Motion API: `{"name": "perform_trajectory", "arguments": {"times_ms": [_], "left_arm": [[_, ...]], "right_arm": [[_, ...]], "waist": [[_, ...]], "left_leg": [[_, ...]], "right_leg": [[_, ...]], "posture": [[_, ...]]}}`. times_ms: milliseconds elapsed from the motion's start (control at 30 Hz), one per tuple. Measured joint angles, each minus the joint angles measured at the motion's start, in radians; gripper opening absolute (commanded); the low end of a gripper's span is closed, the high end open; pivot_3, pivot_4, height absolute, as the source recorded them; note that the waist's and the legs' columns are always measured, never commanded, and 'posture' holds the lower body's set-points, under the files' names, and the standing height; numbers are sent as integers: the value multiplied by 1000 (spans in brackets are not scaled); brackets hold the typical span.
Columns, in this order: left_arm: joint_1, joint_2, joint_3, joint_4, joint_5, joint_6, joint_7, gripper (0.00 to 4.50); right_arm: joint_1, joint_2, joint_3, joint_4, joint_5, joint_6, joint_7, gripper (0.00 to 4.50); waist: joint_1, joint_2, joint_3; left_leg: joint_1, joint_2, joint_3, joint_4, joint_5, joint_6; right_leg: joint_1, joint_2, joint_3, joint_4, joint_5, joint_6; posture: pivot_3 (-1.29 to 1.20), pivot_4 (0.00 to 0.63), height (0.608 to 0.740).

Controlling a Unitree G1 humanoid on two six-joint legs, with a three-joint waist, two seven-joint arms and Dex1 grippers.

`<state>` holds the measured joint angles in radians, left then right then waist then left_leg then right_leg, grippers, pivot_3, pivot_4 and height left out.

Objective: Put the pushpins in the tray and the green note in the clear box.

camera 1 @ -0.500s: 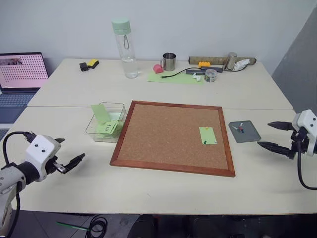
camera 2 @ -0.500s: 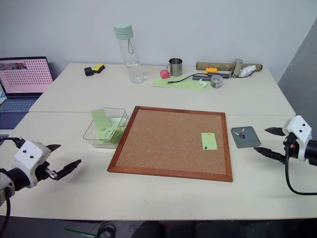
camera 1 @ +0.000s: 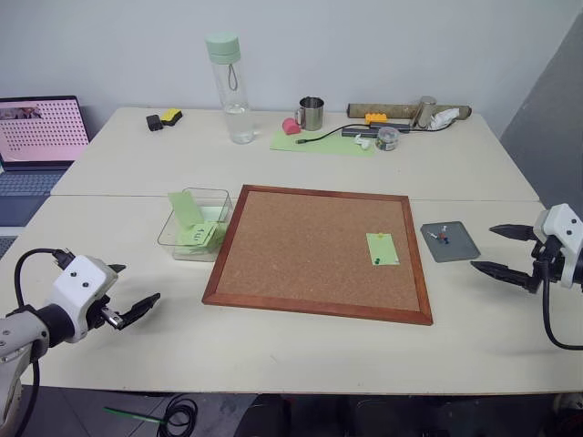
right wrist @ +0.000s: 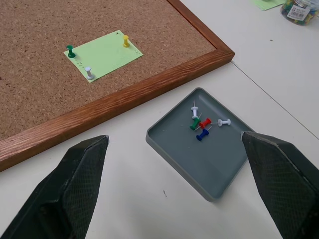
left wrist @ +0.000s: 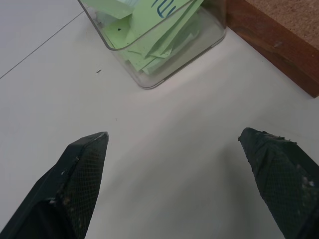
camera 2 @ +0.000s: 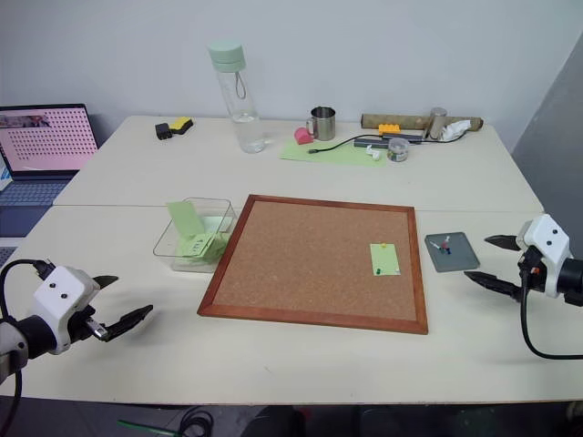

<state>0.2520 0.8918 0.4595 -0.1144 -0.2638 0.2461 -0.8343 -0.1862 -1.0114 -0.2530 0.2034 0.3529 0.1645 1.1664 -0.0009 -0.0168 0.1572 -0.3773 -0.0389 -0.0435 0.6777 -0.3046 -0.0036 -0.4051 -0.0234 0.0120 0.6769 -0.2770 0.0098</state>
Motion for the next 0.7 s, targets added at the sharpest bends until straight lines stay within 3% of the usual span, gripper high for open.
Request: {"name": "perform_trajectory", "arguments": {"times_ms": [567, 700], "left_arm": [[-66, -25, 0, -3, 12, -17, 39, 4481], [-80, -24, -8, -37, -11, -7, 14, 3840]], "right_arm": [[-1, 6, 0, -8, 1, 14, -6, 4468], [-1, 7, 0, -21, 2, 20, -6, 4500]], "waist": [[0, 0, 0], [0, 0, 0]], "left_leg": [[0, 0, 0, 0, 0, 0], [0, 0, 0, 0, 0, 0]], "right_leg": [[0, 0, 0, 0, 0, 0], [0, 0, 0, 0, 0, 0]], "posture": [[0, 150, 740], [0, 150, 740]]}}
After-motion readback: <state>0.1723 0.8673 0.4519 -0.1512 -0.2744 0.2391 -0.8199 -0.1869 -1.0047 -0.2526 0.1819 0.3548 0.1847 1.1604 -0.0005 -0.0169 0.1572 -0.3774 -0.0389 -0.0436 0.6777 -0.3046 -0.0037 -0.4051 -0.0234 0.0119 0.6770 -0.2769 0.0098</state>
